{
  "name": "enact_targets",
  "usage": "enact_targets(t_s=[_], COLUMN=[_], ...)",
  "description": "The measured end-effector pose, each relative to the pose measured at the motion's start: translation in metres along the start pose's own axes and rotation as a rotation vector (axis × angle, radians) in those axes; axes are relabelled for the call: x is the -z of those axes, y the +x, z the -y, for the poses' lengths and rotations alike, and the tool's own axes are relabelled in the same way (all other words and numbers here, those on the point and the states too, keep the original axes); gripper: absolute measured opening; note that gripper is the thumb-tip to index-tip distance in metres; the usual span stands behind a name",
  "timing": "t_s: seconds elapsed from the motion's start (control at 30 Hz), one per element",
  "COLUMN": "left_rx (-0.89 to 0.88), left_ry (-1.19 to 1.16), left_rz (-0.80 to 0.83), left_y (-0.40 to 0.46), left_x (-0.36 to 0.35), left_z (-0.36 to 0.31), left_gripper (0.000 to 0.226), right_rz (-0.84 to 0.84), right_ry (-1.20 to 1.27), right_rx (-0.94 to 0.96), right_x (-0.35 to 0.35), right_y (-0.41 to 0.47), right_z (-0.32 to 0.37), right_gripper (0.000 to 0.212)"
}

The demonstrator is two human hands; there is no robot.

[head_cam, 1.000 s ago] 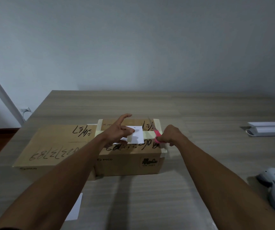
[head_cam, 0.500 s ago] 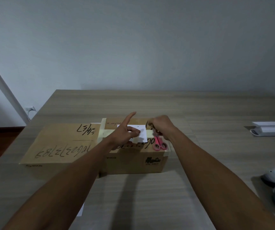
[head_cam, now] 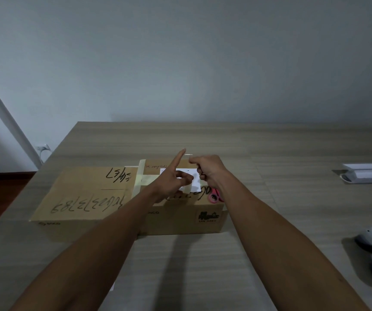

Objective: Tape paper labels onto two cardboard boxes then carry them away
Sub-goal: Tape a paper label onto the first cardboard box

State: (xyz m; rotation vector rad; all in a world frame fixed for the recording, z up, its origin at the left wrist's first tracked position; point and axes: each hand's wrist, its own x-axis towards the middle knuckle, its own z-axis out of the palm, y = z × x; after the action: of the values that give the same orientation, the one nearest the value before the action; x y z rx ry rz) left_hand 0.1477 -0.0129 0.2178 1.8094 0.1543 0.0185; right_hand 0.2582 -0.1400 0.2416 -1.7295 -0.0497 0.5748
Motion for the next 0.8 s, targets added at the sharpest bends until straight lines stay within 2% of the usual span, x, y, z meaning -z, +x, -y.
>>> enact_targets(t_s=[0.13, 0.27, 0.43, 0.57, 0.6, 0.67, 0.8], left_rx=[0.017, 0.043, 0.018, 0.122, 0.130, 0.131, 0.273], left_ry=[0.020, 0.206, 0.318, 0.324, 0.293, 0.072, -0.510], left_rz=[-0.022, -0.130, -0.212, -0.386, -0.432, -0.494, -0.497], left_y=[-0.002, 0.001, 0.010, 0.016, 0.017, 0.017, 0.020], left_x=[0.004, 0.009, 0.007, 0.013, 0.016, 0.020, 0.022], left_z=[0.003, 0.003, -0.008, 0.001, 0.004, 0.005, -0.008], left_gripper=[0.093, 0.083, 0.069, 0.052, 0.042, 0.023, 0.018], right_rz=[0.016, 0.022, 0.027, 0.018, 0.030, 0.062, 0.104], right_ry=[-0.068, -0.143, -0.221, -0.190, -0.204, -0.239, -0.295], right_rx=[0.070, 0.175, 0.215, 0.229, 0.237, 0.248, 0.265], right_x=[0.001, 0.007, 0.012, 0.017, 0.019, 0.024, 0.029], right_y=[-0.001, -0.006, -0.009, -0.009, -0.008, -0.006, -0.002], right_z=[0.007, 0.025, 0.045, 0.053, 0.055, 0.056, 0.053], right_gripper=[0.014, 0.007, 0.007, 0.004, 0.003, 0.002, 0.005])
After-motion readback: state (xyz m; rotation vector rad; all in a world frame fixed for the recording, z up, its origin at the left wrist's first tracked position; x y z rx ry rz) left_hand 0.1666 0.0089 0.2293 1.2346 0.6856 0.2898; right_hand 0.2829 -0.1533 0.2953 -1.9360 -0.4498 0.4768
